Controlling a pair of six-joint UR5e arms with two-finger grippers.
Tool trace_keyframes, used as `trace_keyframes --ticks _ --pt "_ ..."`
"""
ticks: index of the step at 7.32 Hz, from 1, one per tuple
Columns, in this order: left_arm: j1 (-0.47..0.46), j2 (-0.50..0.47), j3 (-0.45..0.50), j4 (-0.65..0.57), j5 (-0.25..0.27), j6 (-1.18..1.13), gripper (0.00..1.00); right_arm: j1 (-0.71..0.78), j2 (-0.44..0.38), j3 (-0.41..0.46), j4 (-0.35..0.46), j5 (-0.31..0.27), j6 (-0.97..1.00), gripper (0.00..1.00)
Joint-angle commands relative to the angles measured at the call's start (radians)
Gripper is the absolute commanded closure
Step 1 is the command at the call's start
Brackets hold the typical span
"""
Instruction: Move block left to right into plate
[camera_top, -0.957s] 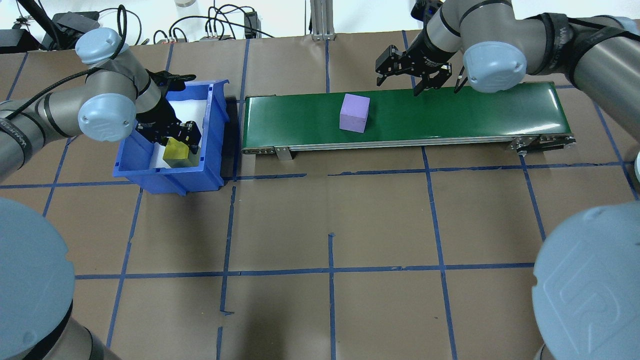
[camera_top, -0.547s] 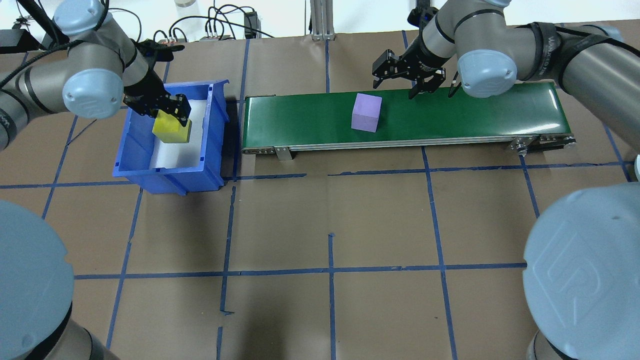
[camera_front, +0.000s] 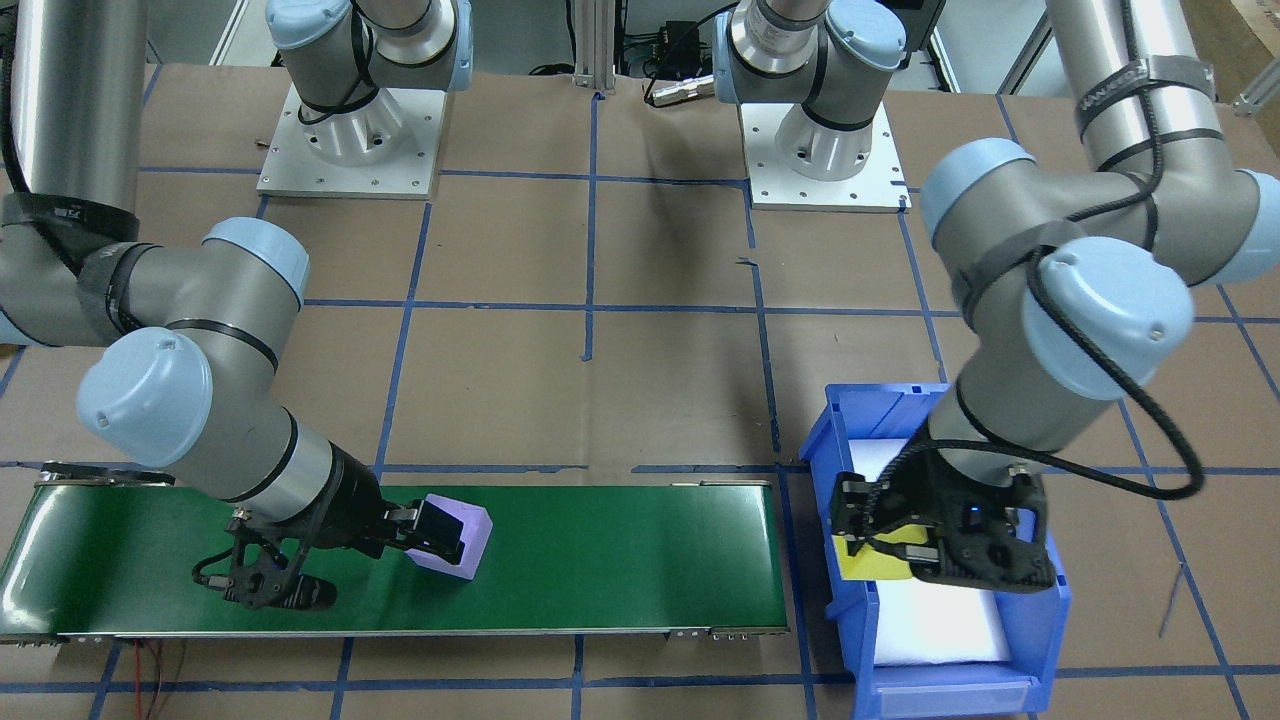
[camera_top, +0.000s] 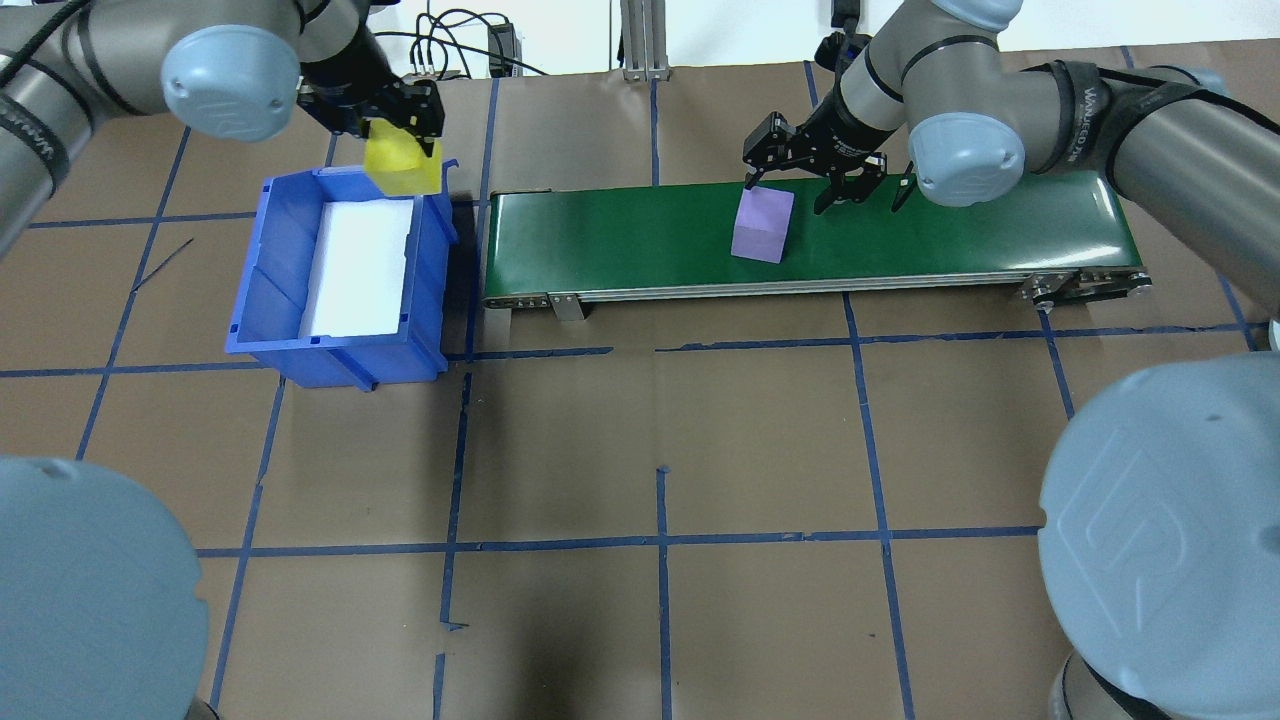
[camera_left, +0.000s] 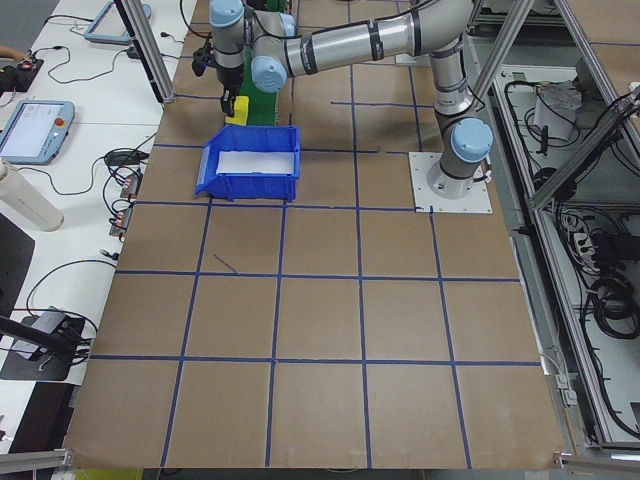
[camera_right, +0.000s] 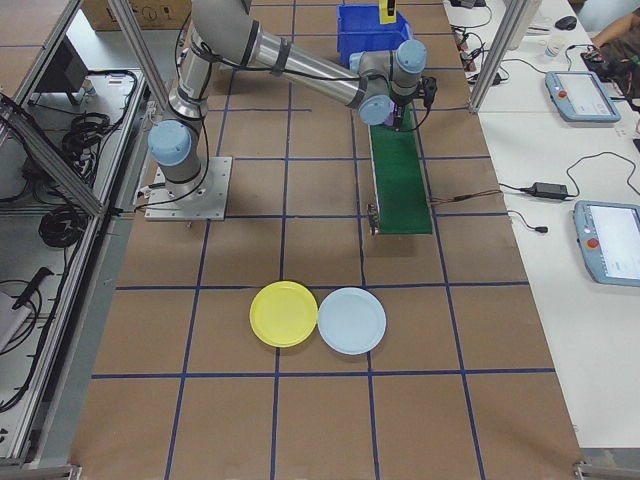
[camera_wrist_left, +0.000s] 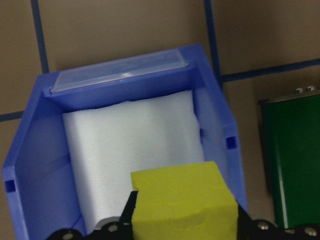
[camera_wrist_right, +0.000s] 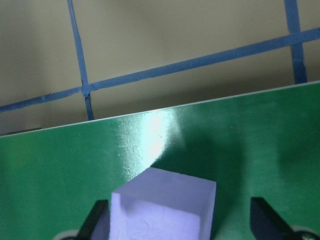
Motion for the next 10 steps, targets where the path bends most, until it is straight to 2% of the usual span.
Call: trace_keyframes --ticks 1,2,3,4,5,6,7,8,9,10 --pt "-0.154 -0.081 -0.001 0.104 -0.001 -0.117 0.64 0.0 0.003 0.018 -0.001 -0.007 0.023 0.02" --pt "-0.187 -0.098 -0.035 0.099 -0.007 -0.111 0.64 0.0 0.005 0.023 -0.003 -0.015 0.023 0.03" --pt "-0.198 -0.088 -0.111 0.099 -0.008 -0.114 0.64 0.0 0.003 0.041 -0.006 -0.018 0.02 0.13" --pt "-0.198 -0.086 -0.13 0.108 0.001 -0.119 0.64 0.0 0.003 0.049 -0.023 -0.019 0.011 0.42" --pt "-0.198 -0.077 -0.126 0.129 0.008 -0.119 0.52 0.0 0.0 0.045 -0.024 -0.027 -0.011 0.61" --pt "-0.196 -0.079 -0.129 0.149 0.01 -0.12 0.01 -0.006 -0.009 0.034 -0.024 -0.103 -0.09 0.68" --pt "-0.196 -0.071 -0.123 0.151 0.01 -0.113 0.0 -0.037 -0.03 0.026 -0.023 -0.155 -0.173 0.69" --pt "-0.196 -0.065 -0.1 0.154 0.01 -0.111 0.0 -0.092 -0.072 0.032 -0.017 -0.166 -0.271 0.68" --pt "-0.18 -0.042 -0.063 0.145 0.009 -0.1 0.0 -0.139 -0.119 0.043 -0.009 -0.239 -0.404 0.68" --pt "-0.17 0.049 -0.078 0.087 0.007 -0.097 0.0 -0.184 -0.154 0.052 0.02 -0.299 -0.528 0.68"
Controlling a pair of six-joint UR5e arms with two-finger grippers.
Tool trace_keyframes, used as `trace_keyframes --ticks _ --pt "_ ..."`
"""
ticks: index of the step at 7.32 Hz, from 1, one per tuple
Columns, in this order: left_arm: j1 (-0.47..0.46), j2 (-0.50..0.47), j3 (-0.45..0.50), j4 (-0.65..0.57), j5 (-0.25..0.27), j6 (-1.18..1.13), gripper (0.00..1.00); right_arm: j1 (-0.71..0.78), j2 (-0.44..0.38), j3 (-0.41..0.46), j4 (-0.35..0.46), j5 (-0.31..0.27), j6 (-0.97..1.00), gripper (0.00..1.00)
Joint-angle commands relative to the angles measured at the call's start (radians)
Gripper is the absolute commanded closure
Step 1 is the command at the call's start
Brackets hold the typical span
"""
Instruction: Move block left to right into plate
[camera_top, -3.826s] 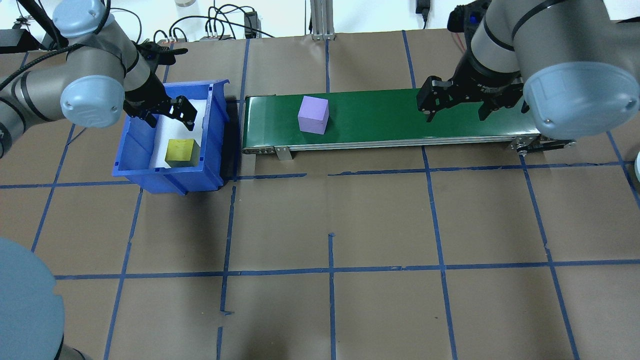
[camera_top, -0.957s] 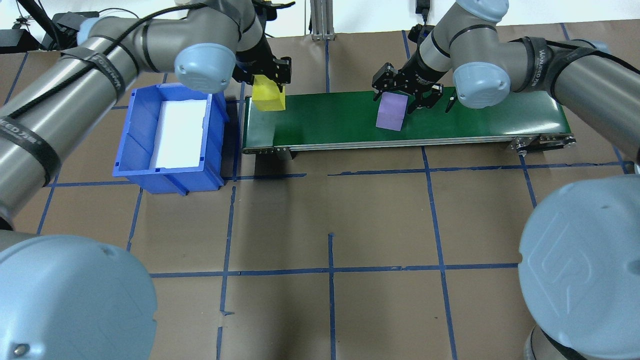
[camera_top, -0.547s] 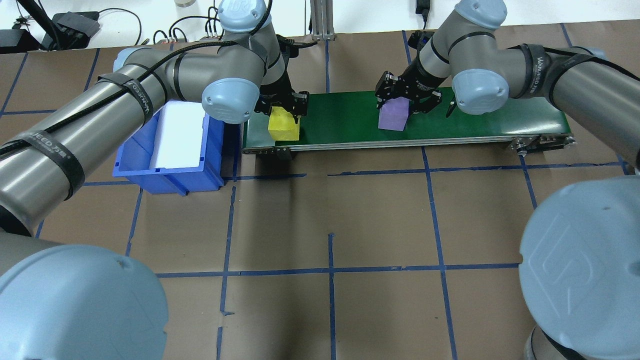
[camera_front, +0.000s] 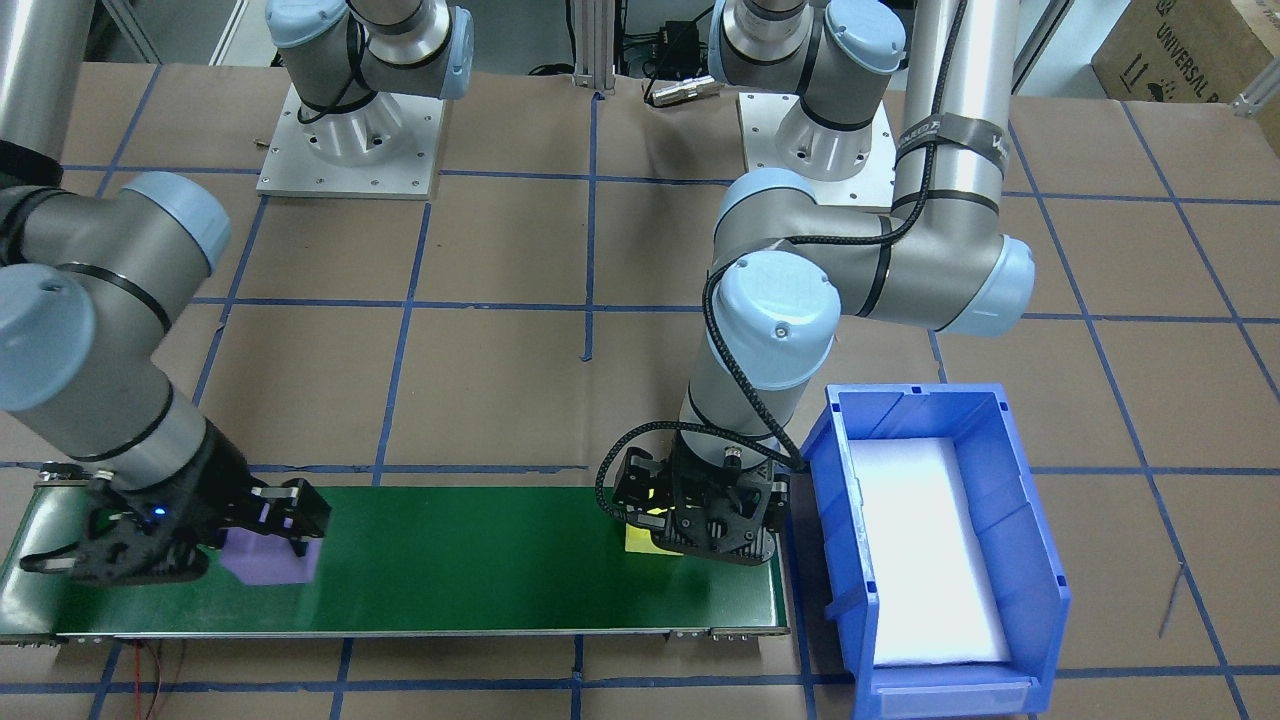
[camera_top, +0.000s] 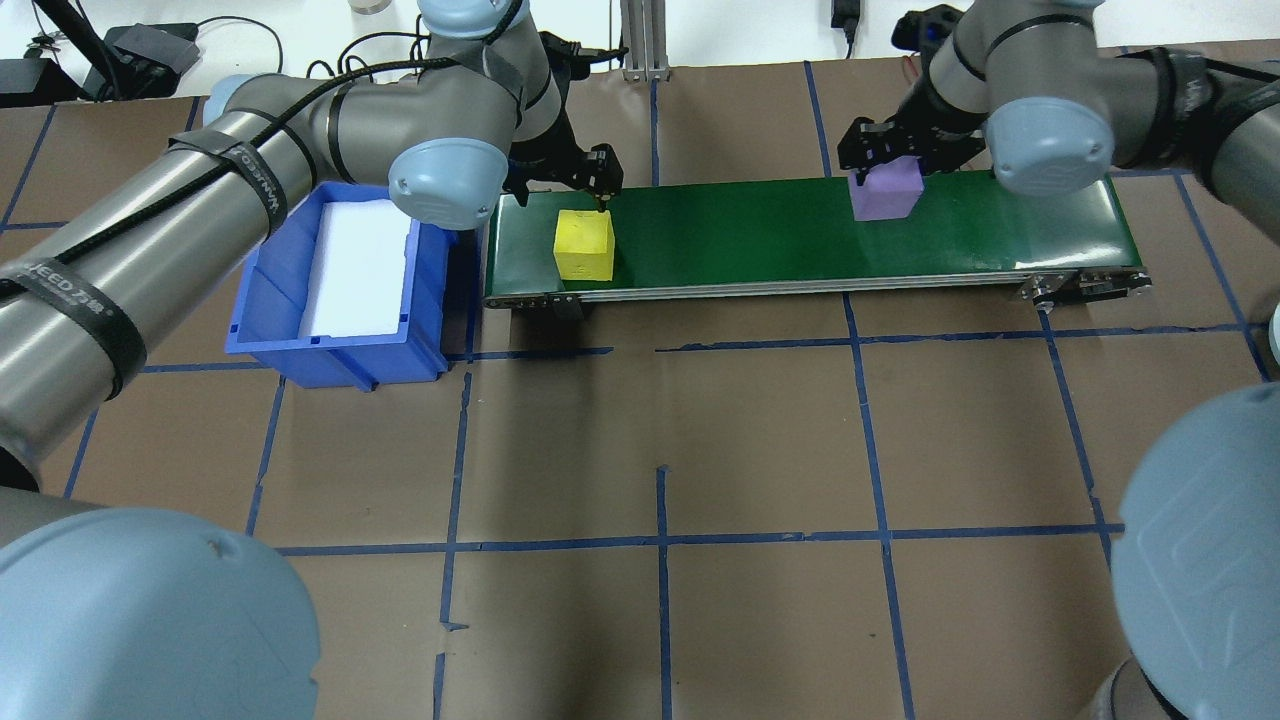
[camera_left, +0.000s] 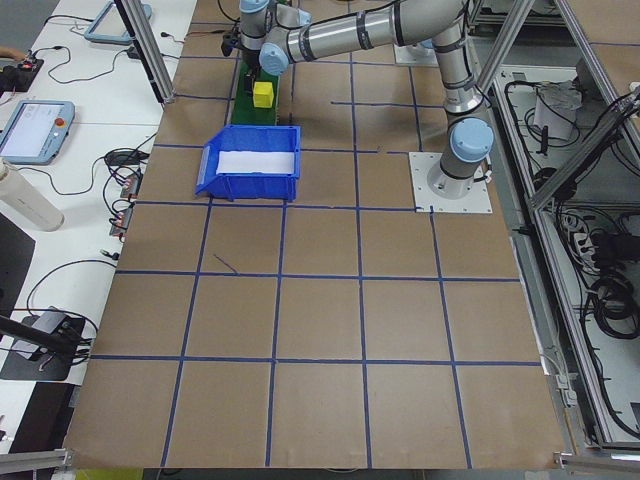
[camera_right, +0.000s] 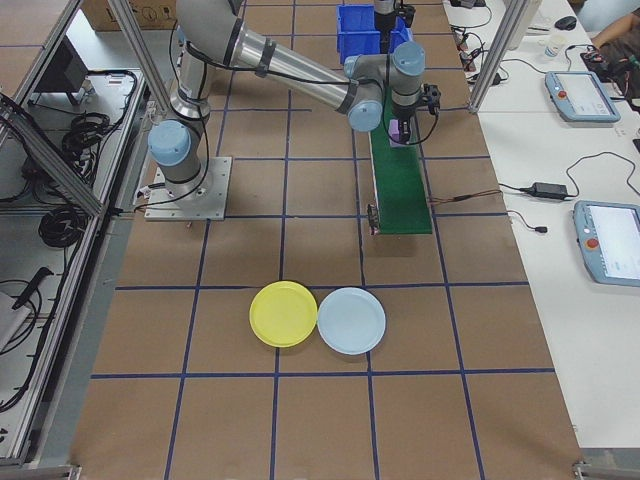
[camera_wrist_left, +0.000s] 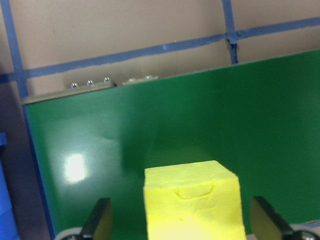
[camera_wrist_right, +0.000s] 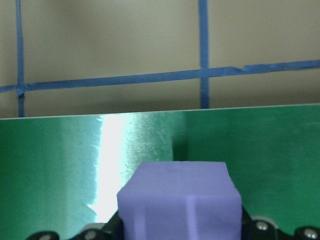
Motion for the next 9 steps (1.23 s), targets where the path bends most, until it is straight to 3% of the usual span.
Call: trace_keyframes --ticks 1,5,7,9 --pt "0.014 0.165 0.004 -0.151 -0.002 0.008 0.0 -0.135 -0.072 0.026 0.052 -0.118 -0.282 0.68" --pt "0.085 0.454 0.001 -0.492 -0.006 0.008 0.0 -0.538 -0.077 0.089 0.042 -0.123 -0.826 0.68" --pt "0.08 0.465 -0.054 -0.482 0.0 0.011 0.0 -0.646 -0.025 0.12 0.004 -0.199 -0.862 0.68" --pt "0.085 0.501 -0.079 -0.49 0.033 0.001 0.0 -0.71 0.059 0.134 -0.135 -0.2 -0.908 0.69"
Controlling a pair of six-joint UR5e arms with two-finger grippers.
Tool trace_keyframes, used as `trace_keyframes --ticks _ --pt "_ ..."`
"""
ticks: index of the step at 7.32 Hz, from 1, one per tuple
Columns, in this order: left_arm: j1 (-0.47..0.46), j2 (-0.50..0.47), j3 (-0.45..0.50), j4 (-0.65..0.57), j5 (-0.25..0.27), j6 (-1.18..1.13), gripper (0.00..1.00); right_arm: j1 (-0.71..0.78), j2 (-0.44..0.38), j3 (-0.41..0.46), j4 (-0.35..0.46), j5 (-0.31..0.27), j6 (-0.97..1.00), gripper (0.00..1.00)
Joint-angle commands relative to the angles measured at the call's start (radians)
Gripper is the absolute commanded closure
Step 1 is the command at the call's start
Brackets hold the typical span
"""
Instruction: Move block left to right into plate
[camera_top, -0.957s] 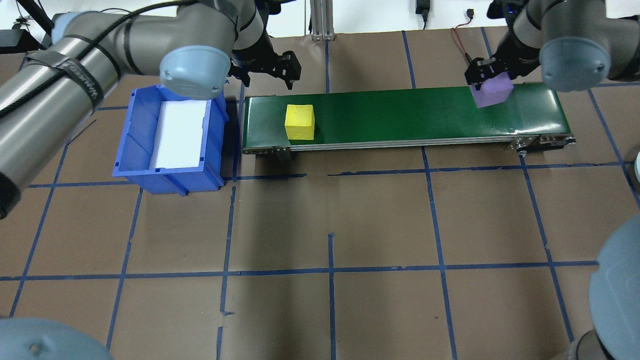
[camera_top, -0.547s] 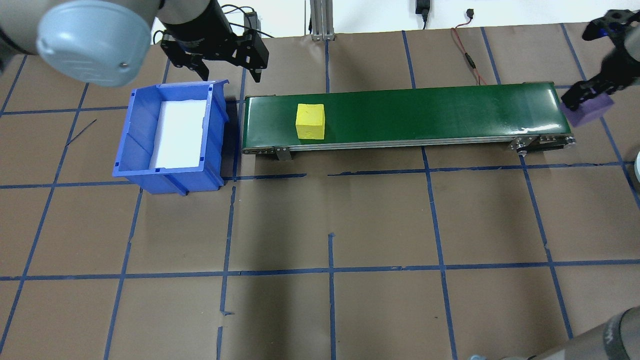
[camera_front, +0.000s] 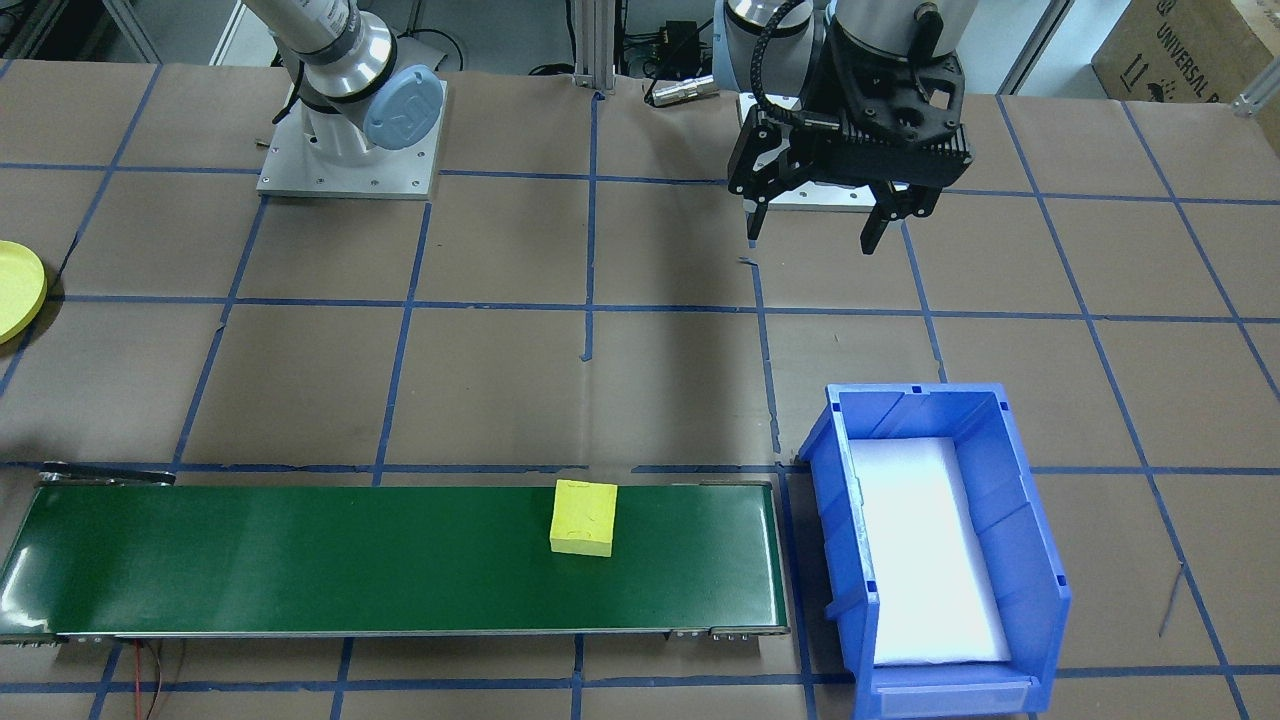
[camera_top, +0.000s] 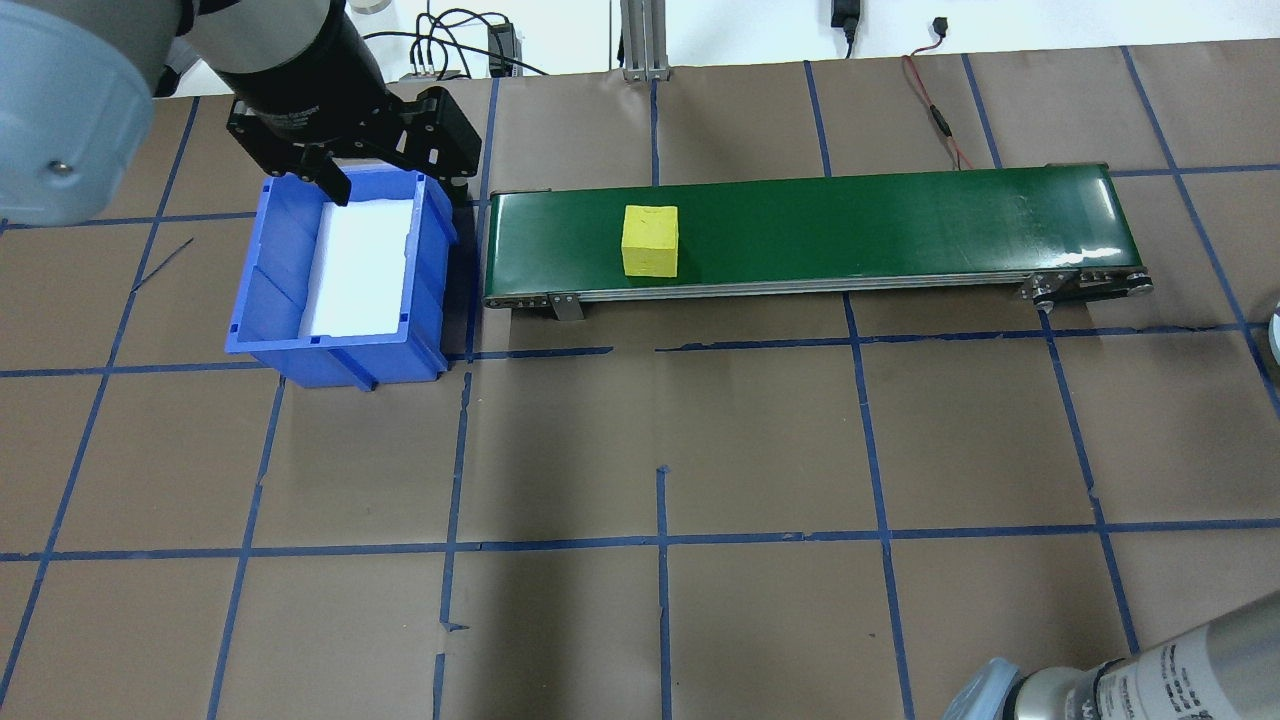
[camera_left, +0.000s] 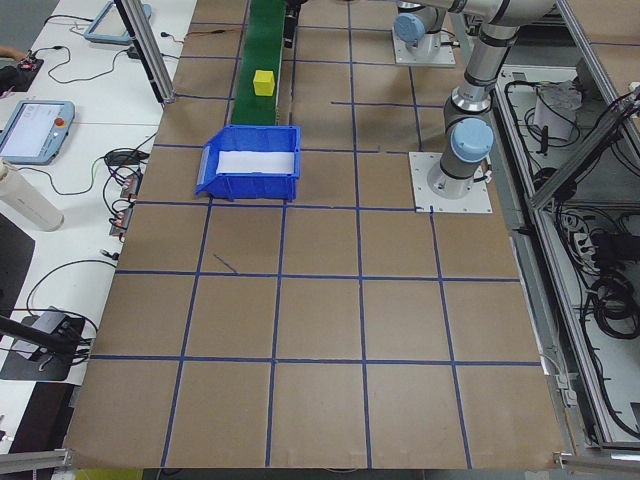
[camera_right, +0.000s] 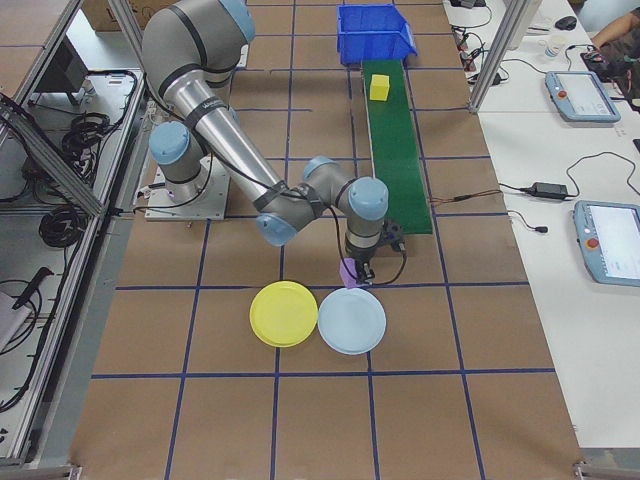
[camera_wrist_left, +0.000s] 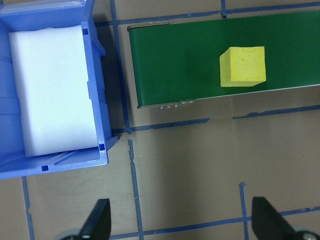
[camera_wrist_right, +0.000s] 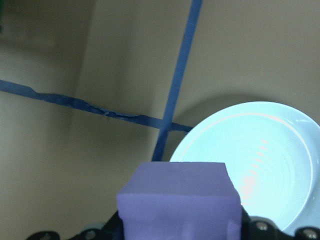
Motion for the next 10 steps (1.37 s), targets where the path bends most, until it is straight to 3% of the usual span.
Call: trace_keyframes --ticks 1,2,3,6,8,9,10 --pt "0.0 0.023 -0.026 -0.011 0.025 -0.018 0.0 -0.047 0.068 -0.001 -0.132 -0.018 -0.026 0.68" --pt "0.002 0.028 -0.026 -0.028 0.037 -0.018 0.0 -0.054 0.068 -0.003 -0.152 -0.013 -0.028 0.55" --pt "0.005 0.029 -0.025 -0.063 0.037 -0.001 0.0 -0.054 0.073 -0.003 -0.155 0.017 -0.029 0.01" --pt "0.003 0.028 -0.026 -0.068 0.037 0.004 0.0 -0.055 0.061 -0.007 -0.137 0.013 -0.032 0.0" --pt "0.003 0.028 -0.026 -0.069 0.037 0.002 0.0 -0.011 -0.046 -0.009 0.02 0.06 0.038 0.0" --pt "0.003 0.028 -0.026 -0.071 0.037 0.004 0.0 0.083 -0.071 -0.01 0.068 0.12 0.151 0.0" --pt "0.003 0.028 -0.026 -0.072 0.037 0.004 0.0 0.2 -0.087 -0.019 0.098 0.132 0.297 0.0"
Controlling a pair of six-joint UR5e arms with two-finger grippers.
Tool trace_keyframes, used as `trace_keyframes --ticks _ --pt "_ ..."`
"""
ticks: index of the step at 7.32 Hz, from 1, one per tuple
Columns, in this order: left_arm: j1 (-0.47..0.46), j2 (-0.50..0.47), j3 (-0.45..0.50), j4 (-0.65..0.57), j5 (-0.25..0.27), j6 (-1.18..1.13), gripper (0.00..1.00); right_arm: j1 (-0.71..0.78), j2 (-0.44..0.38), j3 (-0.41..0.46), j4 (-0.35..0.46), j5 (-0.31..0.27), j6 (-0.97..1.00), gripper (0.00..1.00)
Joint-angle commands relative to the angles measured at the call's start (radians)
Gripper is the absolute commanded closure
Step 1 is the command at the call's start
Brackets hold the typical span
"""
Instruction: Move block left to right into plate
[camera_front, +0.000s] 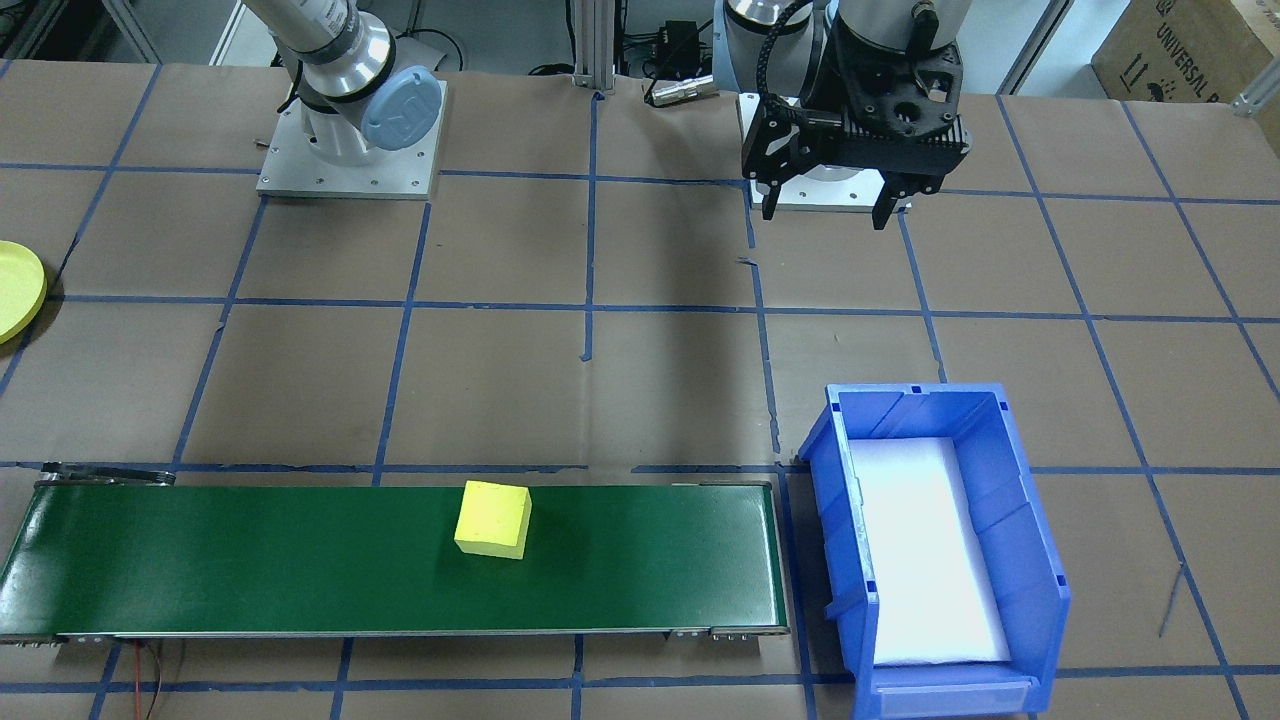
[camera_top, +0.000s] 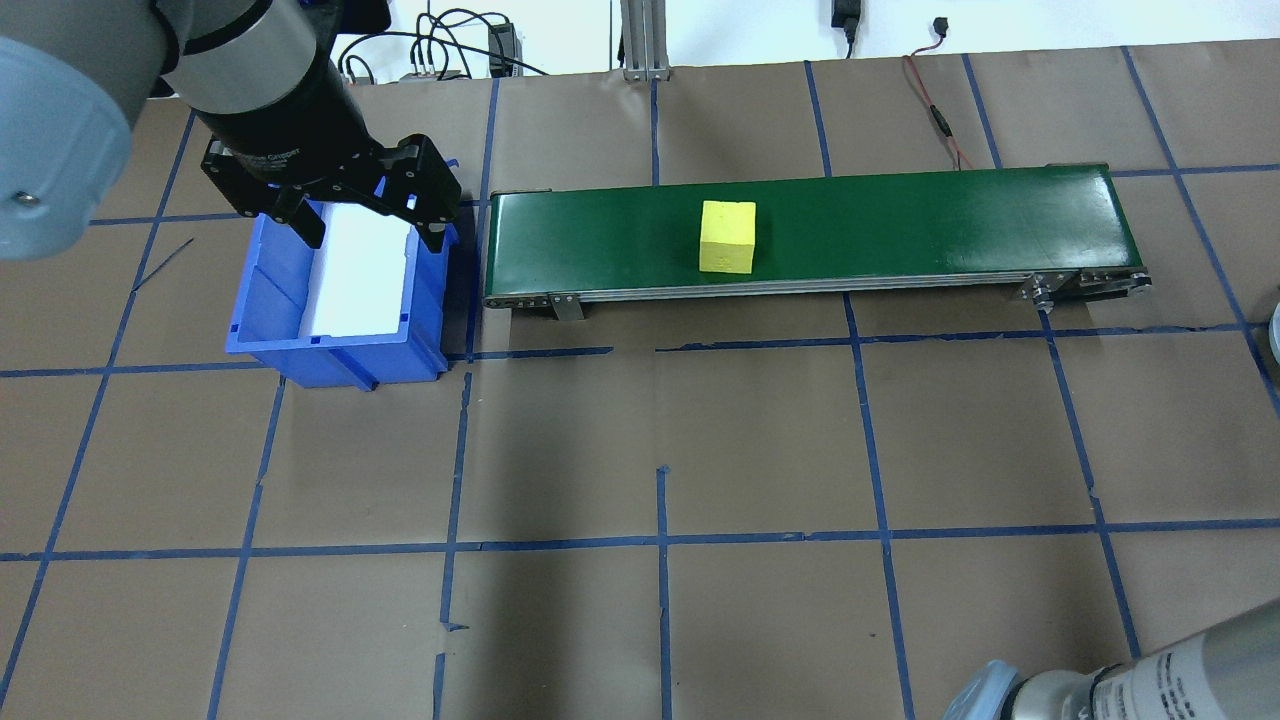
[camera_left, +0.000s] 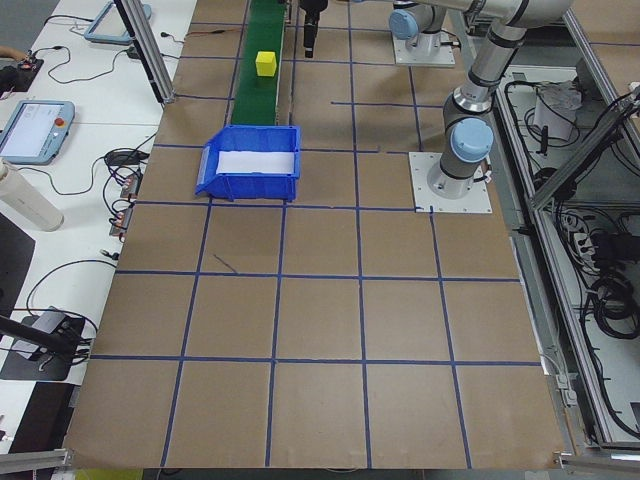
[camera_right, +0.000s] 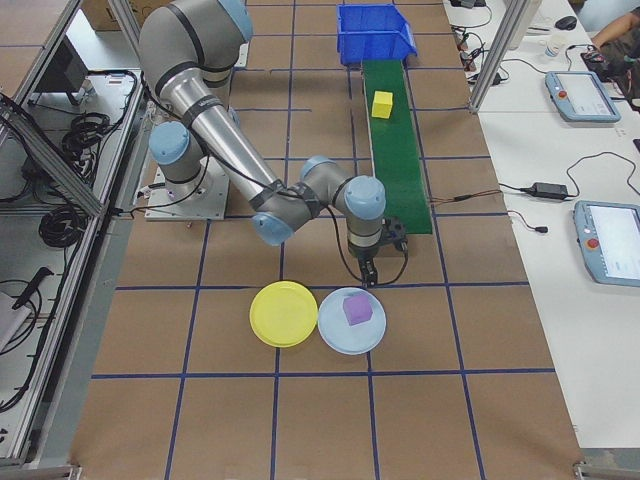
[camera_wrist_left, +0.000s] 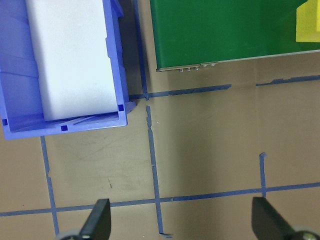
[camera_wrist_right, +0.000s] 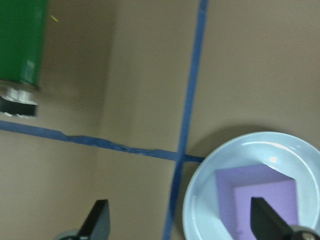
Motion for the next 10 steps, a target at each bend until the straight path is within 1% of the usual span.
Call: trace_keyframes --ticks 1,3,4,5,6,7,8,10 --pt "0.0 0.0 0.0 0.0 0.0 -0.001 0.0 0.221 -0.06 -0.011 0.092 0.085 0.286 0.0" --pt "-0.003 0.0 -0.002 0.0 0.0 -0.001 0.0 0.364 -0.059 -0.014 0.087 0.169 0.511 0.0" --pt "-0.001 0.0 -0.002 0.0 0.0 -0.001 0.0 0.41 -0.051 -0.032 0.082 0.218 0.596 0.0" --pt "-0.001 0.0 0.0 0.0 0.0 -0.001 0.0 0.449 -0.027 -0.054 0.082 0.251 0.671 0.0" --pt "-0.001 0.0 0.0 0.0 0.0 -0.001 0.0 0.499 -0.005 -0.061 0.079 0.255 0.745 0.0" --pt "-0.001 0.0 0.0 0.0 0.0 -0.001 0.0 0.548 0.016 -0.06 0.055 0.255 0.823 0.0" --pt "-0.001 0.0 0.0 0.0 0.0 -0.001 0.0 0.564 0.027 -0.06 0.041 0.255 0.848 0.0" --pt "-0.001 0.0 0.0 0.0 0.0 -0.001 0.0 0.569 0.041 -0.049 0.041 0.269 0.861 0.0"
